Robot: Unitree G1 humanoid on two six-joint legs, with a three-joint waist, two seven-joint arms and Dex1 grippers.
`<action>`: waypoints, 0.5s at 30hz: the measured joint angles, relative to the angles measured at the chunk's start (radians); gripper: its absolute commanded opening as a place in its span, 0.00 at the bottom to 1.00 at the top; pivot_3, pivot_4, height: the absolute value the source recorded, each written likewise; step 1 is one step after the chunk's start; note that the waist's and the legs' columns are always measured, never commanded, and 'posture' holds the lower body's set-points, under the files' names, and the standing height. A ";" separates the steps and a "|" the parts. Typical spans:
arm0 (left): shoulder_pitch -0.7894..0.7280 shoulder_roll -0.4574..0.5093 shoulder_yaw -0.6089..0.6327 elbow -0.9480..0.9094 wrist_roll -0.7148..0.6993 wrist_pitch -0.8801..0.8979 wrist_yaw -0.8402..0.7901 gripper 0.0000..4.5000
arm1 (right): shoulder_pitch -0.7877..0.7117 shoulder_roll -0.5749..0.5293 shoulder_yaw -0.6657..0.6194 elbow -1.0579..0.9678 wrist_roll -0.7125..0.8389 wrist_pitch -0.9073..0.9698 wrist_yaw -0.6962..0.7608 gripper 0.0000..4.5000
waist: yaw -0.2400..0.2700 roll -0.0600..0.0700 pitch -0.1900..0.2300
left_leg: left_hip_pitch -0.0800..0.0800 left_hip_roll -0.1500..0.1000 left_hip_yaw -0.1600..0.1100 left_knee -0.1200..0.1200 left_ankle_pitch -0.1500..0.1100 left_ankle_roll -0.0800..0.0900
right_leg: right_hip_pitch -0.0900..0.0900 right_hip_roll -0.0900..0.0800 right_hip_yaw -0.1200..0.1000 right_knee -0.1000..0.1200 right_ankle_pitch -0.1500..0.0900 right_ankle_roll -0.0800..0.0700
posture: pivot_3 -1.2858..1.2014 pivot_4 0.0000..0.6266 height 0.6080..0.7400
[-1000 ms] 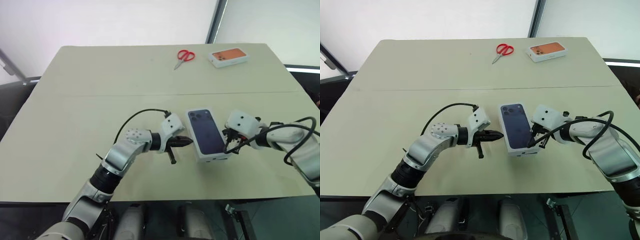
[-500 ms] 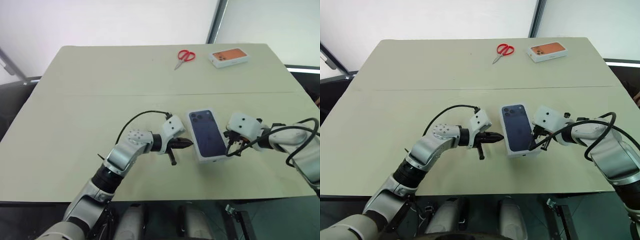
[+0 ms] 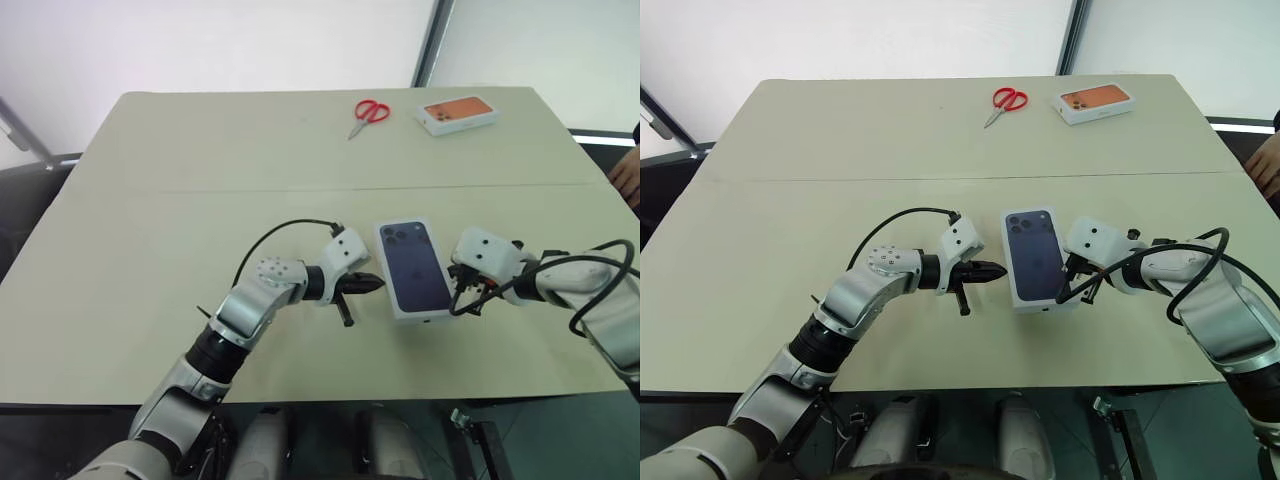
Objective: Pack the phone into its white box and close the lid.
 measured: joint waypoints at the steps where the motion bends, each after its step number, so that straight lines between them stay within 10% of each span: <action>1: 0.000 0.000 0.000 0.000 0.000 0.000 0.000 0.00 | 0.000 0.001 0.000 0.001 -0.002 0.000 0.000 0.01 | 0.000 0.000 0.000 | 0.000 0.000 0.000 0.000 0.000 0.000 | 0.000 0.000 0.000 0.000 0.000 0.000 | 0.52 0.24 0.68; 15: 0.006 0.031 0.107 -0.044 -0.063 0.024 0.002 0.00 | 0.010 -0.028 -0.116 0.040 0.003 -0.061 0.037 0.01 | 0.000 0.000 0.000 | 0.000 0.000 0.000 0.000 0.000 0.000 | 0.000 0.000 0.000 0.000 0.000 0.000 | 0.52 0.24 0.68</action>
